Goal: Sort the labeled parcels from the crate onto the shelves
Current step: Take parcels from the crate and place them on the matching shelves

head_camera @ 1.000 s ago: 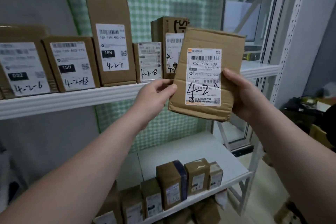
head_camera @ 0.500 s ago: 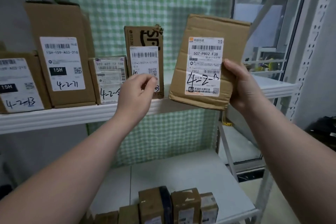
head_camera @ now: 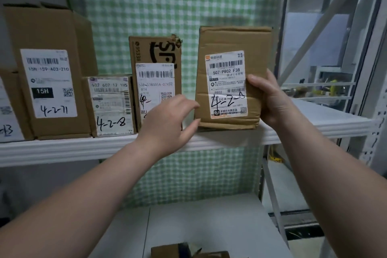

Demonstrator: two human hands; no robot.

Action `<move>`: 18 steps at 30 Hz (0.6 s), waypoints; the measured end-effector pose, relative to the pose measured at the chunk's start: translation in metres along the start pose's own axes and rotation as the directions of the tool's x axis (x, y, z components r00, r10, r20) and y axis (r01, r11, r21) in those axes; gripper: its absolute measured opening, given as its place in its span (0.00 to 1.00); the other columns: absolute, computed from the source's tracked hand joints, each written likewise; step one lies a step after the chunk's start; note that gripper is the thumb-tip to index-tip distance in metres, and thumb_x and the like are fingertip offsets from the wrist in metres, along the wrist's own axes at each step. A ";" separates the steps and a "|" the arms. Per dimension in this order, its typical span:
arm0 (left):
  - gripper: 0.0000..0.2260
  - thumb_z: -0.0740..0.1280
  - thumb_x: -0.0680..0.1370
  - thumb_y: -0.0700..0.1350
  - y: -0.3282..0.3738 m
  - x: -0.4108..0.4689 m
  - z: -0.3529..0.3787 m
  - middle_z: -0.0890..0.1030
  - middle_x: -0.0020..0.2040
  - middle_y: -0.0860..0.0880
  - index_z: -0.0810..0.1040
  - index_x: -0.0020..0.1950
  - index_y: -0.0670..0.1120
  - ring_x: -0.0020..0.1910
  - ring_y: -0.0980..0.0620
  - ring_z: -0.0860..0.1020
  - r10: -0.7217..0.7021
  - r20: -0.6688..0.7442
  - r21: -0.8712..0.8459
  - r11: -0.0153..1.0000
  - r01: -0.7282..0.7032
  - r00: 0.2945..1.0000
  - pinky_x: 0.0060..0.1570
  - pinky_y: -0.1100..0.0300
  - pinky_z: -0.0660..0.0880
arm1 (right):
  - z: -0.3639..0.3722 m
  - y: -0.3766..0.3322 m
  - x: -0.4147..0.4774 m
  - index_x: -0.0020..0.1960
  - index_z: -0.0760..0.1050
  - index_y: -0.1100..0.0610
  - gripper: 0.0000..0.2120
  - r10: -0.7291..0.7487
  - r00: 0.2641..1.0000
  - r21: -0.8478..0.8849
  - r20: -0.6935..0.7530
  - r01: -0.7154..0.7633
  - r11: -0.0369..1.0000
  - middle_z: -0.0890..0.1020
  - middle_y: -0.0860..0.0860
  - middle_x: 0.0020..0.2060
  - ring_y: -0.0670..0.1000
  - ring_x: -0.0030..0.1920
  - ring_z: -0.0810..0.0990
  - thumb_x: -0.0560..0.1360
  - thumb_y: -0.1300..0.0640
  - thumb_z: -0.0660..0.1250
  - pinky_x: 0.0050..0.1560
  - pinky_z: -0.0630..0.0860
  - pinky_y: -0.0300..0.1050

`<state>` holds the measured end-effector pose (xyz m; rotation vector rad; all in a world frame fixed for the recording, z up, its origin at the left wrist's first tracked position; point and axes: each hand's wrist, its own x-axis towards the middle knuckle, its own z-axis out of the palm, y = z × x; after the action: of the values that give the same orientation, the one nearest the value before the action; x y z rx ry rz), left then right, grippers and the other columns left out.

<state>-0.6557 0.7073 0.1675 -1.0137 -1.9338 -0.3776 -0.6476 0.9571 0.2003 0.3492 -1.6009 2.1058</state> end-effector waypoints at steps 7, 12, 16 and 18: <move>0.14 0.63 0.74 0.52 0.005 0.001 0.003 0.80 0.44 0.49 0.80 0.50 0.45 0.43 0.45 0.79 -0.022 0.028 0.210 0.977 0.015 0.999 0.43 0.55 0.66 | -0.011 0.010 0.016 0.73 0.66 0.52 0.35 0.044 0.981 0.027 0.189 -0.050 0.998 0.85 0.49 0.51 0.50 0.50 0.84 0.67 0.57 0.69 0.48 0.81 0.48; 0.15 0.65 0.73 0.53 0.016 -0.004 0.010 0.77 0.48 0.43 0.78 0.51 0.42 0.46 0.42 0.75 0.019 -0.090 0.277 0.961 0.006 0.996 0.45 0.52 0.68 | -0.014 0.016 0.013 0.71 0.68 0.55 0.31 0.036 0.964 0.027 0.265 -0.045 0.999 0.85 0.51 0.53 0.51 0.52 0.84 0.69 0.56 0.68 0.55 0.81 0.51; 0.16 0.65 0.74 0.50 0.031 -0.012 0.019 0.70 0.59 0.43 0.73 0.59 0.46 0.57 0.42 0.70 0.131 -0.184 0.398 0.916 -0.048 0.974 0.55 0.46 0.68 | -0.012 0.027 0.002 0.71 0.68 0.55 0.38 0.030 0.967 -0.109 0.254 -0.002 0.994 0.81 0.52 0.61 0.53 0.62 0.80 0.67 0.41 0.75 0.64 0.75 0.54; 0.20 0.63 0.75 0.50 0.039 -0.014 0.026 0.67 0.67 0.44 0.71 0.65 0.46 0.66 0.42 0.67 0.208 -0.131 0.493 0.862 -0.118 0.969 0.65 0.42 0.63 | -0.009 0.034 -0.004 0.71 0.69 0.52 0.28 -0.034 0.983 -0.230 0.181 0.075 0.970 0.81 0.47 0.61 0.45 0.61 0.79 0.75 0.41 0.68 0.64 0.72 0.46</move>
<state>-0.6366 0.7401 0.1360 -0.7715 -1.6438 0.1119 -0.6612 0.9574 0.1674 0.5036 -1.8976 1.8607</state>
